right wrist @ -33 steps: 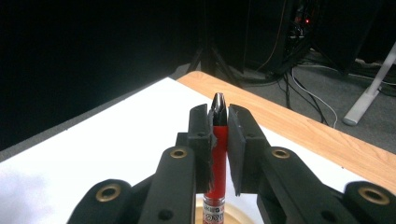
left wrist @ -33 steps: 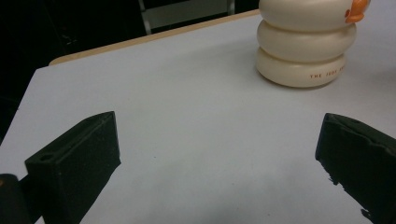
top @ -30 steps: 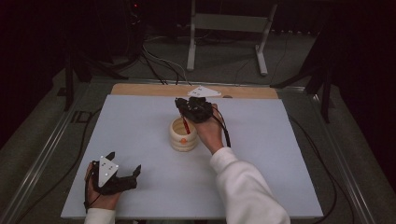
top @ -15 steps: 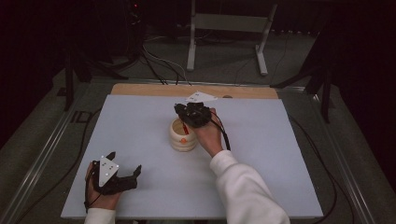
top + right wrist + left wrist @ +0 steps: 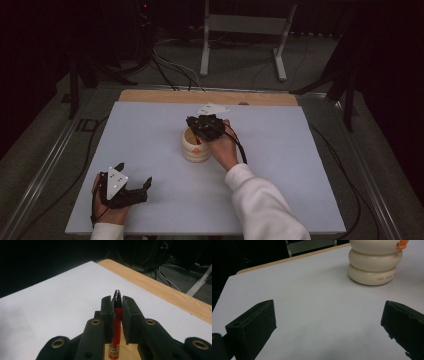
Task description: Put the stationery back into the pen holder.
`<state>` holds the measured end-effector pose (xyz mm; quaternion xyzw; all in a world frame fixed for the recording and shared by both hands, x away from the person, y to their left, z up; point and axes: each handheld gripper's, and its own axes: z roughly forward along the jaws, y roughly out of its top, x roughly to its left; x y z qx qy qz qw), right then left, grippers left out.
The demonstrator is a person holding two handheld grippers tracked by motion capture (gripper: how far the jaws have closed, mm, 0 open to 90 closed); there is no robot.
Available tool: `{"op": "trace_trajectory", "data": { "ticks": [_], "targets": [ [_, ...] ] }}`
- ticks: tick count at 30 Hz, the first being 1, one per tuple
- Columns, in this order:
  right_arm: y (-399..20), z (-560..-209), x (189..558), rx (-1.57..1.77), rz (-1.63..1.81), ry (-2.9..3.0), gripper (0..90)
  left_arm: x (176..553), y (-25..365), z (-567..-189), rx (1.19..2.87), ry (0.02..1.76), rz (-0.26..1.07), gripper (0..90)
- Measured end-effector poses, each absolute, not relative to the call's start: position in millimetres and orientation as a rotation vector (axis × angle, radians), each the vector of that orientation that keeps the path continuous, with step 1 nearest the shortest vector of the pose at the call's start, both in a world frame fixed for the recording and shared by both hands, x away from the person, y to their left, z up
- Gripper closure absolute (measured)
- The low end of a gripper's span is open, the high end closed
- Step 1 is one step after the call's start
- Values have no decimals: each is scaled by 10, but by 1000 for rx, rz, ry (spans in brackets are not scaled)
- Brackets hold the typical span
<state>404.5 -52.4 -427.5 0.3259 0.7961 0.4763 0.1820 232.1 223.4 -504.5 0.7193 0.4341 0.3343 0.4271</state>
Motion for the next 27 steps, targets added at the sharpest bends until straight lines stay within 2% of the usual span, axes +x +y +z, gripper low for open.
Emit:
{"op": "trace_trajectory", "data": {
  "ticks": [22, 27],
  "targets": [
    [-539, -4404, 4056, 995, 1294, 2346, 786, 2324, 2227, -5047, 1802, 1083, 834, 5],
    [-534, -4462, 4059, 1012, 1285, 2358, 586, 2325, 2229, -5047, 1802, 1084, 832, 5]
  ]
}}
